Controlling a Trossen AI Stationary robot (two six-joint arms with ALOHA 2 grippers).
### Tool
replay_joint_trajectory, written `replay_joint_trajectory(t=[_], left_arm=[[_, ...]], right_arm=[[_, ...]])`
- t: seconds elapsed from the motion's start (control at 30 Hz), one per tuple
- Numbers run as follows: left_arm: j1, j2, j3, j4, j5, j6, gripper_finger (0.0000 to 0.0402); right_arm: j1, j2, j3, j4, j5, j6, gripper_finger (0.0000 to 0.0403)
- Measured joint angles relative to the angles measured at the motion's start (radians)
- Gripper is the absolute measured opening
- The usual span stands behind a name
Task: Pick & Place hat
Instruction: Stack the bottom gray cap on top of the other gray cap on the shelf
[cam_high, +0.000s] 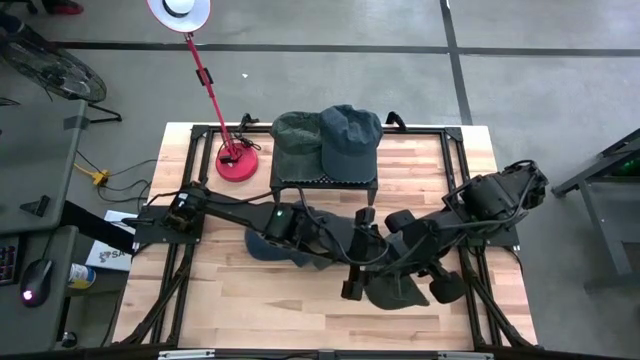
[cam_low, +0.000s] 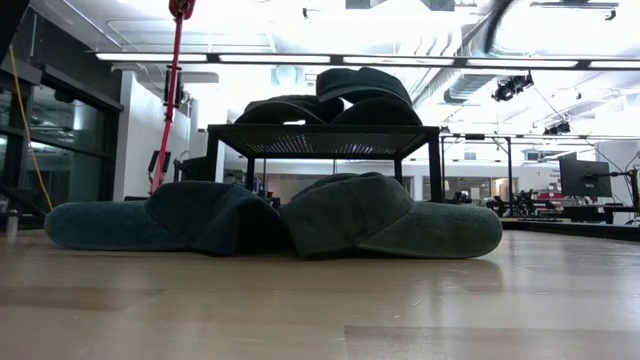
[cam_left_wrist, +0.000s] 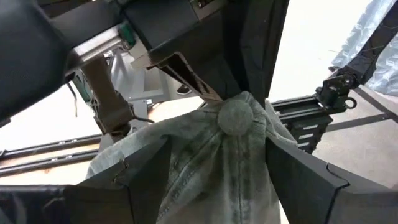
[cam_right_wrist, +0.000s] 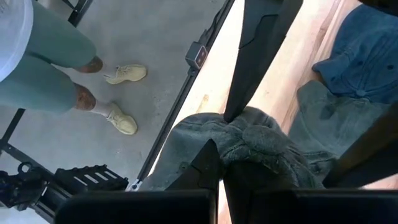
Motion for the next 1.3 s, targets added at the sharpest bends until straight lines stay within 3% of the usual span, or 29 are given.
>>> replay_joint_trajectory(t=[0.3, 0.73, 1.03, 1.3], left_arm=[[0.0, 0.0, 0.0, 0.045, 0.005, -0.008, 0.0244], [0.0, 0.0, 0.0, 0.039, 0.022, -0.082, 0.015], [0.0, 0.0, 0.002, 0.005, 0.029, -0.087, 0.0017], [0.0, 0.0, 0.002, -0.003, 0.036, -0.091, 0.0007]], right_arm=[[0.0, 0.001, 0.0, 0.0, 0.005, -0.005, 0.0], [0.0, 0.002, 0.0, -0.001, 0.031, -0.005, 0.0], [-0.001, 0.002, -0.001, -0.006, 0.041, -0.005, 0.0], [-0.001, 0.003, -0.001, -0.006, 0.043, -0.001, 0.0003]])
